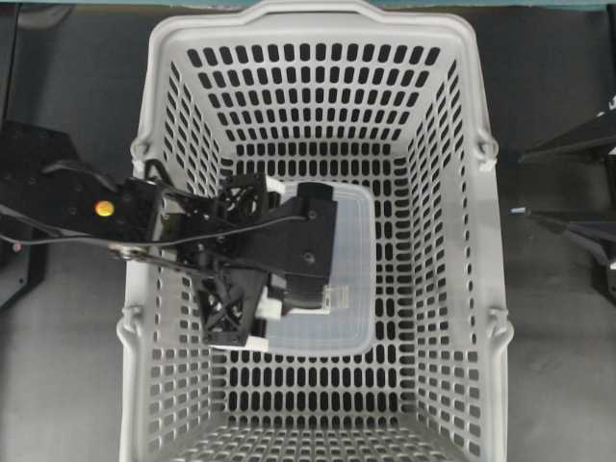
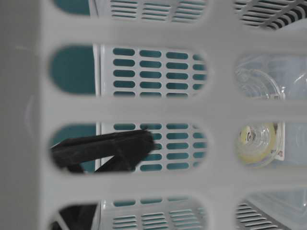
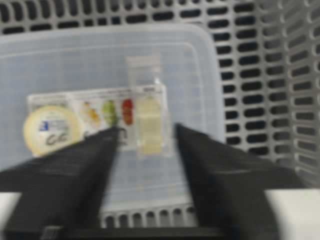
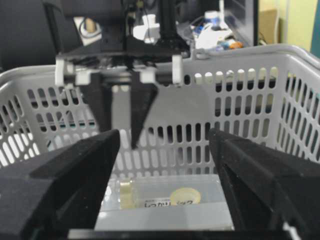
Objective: Pick up the tape dispenser from the shopping basket with the left arm.
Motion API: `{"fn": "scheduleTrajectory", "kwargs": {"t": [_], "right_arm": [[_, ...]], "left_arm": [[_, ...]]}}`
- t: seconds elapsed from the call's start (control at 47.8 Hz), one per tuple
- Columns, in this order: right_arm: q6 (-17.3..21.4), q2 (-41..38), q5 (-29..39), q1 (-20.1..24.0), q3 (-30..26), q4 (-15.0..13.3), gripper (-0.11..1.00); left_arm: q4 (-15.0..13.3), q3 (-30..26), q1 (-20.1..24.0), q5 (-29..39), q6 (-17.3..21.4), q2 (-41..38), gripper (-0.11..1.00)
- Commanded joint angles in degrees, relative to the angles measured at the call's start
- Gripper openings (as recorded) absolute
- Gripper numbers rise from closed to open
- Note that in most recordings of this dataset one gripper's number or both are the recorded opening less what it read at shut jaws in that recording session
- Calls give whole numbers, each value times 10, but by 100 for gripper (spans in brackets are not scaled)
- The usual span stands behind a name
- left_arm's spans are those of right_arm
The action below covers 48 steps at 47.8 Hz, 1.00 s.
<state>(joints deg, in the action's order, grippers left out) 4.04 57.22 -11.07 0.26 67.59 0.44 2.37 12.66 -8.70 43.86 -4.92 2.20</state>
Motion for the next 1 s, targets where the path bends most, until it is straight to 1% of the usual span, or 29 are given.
{"fn": "scheduleTrajectory", "kwargs": {"t": [0.0, 0.084, 0.126, 0.167, 0.46, 0.523, 0.586, 0.649, 0.711, 0.732, 0.753, 0.858, 0.983], "right_arm": [[-2, -3, -3, 4, -8, 1, 69], [-3, -3, -3, 4, -7, 1, 69], [-3, -3, -3, 4, -7, 1, 69], [-3, -3, -3, 4, -7, 1, 69], [-3, -1, -3, 4, -4, 1, 69], [-3, 0, -3, 4, -4, 1, 69], [-3, 1, -3, 4, -4, 1, 69], [-3, 3, -3, 4, -2, 2, 69], [-3, 4, -3, 4, -1, 1, 69], [-3, 5, -3, 4, -1, 2, 69], [-3, 5, -3, 4, 0, 2, 69], [0, 9, -3, 4, 2, 2, 69], [0, 12, -3, 4, 4, 2, 69]], "left_arm": [[2, -18, -8, 4, -7, -9, 56], [2, -18, -14, 13, -18, -26, 79], [2, -16, -14, 14, -22, -34, 86], [2, -14, -15, 14, -25, -42, 90], [3, -7, -14, 12, -32, -96, 87], [2, -8, -15, 12, -28, -98, 83], [3, -11, -15, 17, -25, -98, 73], [2, -14, -15, 17, -23, -91, 56], [3, -22, -14, 18, -22, -82, 37], [3, -25, -14, 18, -22, -78, 32], [2, -29, -14, 19, -22, -75, 29], [2, -55, -14, 43, -22, -57, 30], [3, -111, -14, 115, -22, -40, 30]]}}
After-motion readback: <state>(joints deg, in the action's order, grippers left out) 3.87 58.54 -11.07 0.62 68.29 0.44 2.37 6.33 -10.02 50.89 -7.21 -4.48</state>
